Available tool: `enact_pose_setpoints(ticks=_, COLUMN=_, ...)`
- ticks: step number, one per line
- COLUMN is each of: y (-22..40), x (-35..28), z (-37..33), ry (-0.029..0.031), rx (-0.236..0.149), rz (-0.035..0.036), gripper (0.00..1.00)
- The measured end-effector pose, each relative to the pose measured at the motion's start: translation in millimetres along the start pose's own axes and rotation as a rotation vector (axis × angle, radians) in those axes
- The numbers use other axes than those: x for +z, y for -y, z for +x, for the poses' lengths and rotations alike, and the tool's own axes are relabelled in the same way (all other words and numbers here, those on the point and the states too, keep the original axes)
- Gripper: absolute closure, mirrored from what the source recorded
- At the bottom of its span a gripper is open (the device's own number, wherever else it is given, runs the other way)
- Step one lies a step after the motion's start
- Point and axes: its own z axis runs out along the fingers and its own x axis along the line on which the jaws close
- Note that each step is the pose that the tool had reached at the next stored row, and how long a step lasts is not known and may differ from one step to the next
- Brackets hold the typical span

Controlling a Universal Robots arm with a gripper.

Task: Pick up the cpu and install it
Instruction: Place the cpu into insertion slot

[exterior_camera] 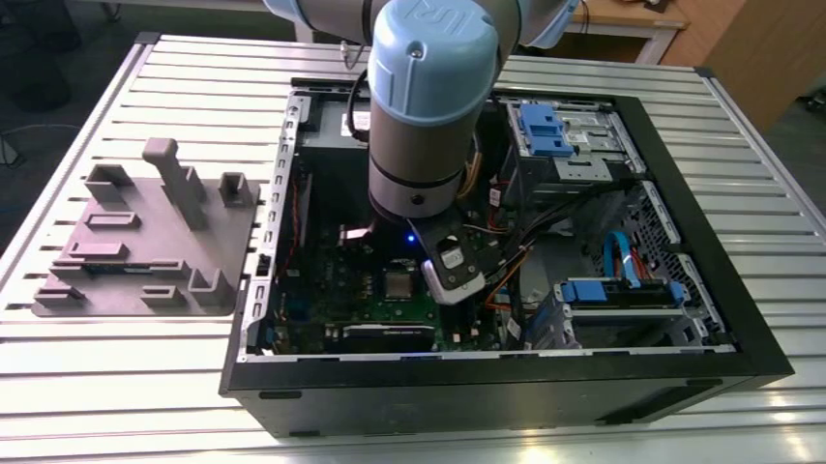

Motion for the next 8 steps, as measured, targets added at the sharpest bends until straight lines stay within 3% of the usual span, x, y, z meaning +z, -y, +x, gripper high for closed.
enact_pose_setpoints(ticks=4, y=0.0, x=-0.2, z=0.0, ry=0.0000, rx=0.000, rz=0.0000, gripper=0.46)
enact_pose_setpoints(ticks=5, y=-0.3, x=-6.9, z=0.0, ry=-0.0002, rx=0.000, rz=0.0000, gripper=0.46)
enact_pose_setpoints(ticks=6, y=-0.3, x=-9.6, z=0.1, ry=-0.0003, rx=0.000, rz=0.0000, gripper=0.46)
enact_pose_setpoints(ticks=8, y=-0.4, x=-10.0, z=0.1, ry=-0.0003, rx=0.000, rz=-0.0001, gripper=0.46)
